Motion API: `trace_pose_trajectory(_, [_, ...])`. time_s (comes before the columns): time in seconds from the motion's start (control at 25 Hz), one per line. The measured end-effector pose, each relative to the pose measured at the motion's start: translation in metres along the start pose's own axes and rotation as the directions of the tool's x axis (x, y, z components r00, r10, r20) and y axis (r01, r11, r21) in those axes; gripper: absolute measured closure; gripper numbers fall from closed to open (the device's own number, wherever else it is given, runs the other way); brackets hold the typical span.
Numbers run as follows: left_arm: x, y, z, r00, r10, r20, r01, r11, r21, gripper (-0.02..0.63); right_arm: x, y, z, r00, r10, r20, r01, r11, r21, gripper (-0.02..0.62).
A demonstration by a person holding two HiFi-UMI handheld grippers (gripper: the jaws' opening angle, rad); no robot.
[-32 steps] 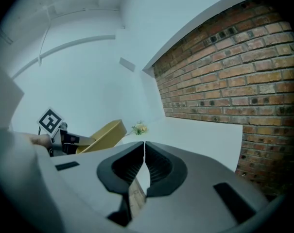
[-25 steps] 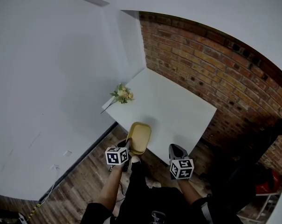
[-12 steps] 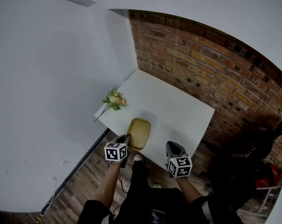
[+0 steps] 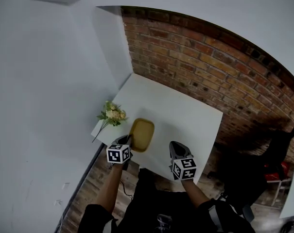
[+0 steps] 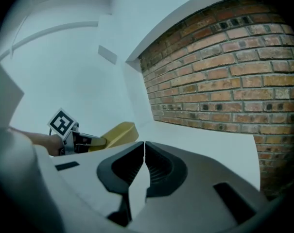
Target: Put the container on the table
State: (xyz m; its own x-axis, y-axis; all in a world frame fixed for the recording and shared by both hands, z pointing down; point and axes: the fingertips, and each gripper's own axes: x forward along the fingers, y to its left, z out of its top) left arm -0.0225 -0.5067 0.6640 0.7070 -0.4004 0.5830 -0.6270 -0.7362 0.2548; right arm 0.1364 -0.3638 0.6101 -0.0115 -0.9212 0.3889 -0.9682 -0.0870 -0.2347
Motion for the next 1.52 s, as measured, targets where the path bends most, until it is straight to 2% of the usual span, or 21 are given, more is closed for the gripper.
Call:
trace_pose_trajectory(0.44, [0.076, 0.066, 0.051, 0.996, -0.065, -0.061, 0.066, 0.998, 0.021, 0.586, 0.067, -0.005, 0.033, 0.993, -0.12, -0.02, 0.121, 0.992, 0.043, 0.571])
trace_pose_trajectory(0.8, [0.127, 0.1, 0.076, 0.991, -0.086, -0.098, 0.09, 0.995, 0.037, 0.586, 0.099, -0.01, 0.037, 0.98, -0.193, -0.045, 0.196, 0.978, 0.075, 0.571])
trace_pose_trajectory(1.04, [0.155, 0.115, 0.078, 0.99, -0.069, -0.119, 0.077, 0.995, 0.06, 0.585, 0.114, -0.014, 0.033, 0.971, -0.23, -0.063, 0.236, 0.967, 0.096, 0.571])
trace_pose_trajectory(1.52, [0.192, 0.134, 0.074, 0.989, -0.044, -0.143, 0.051, 0.998, 0.047, 0.586, 0.139, -0.012, 0.033, 0.961, -0.262, -0.086, 0.271, 0.957, 0.105, 0.571])
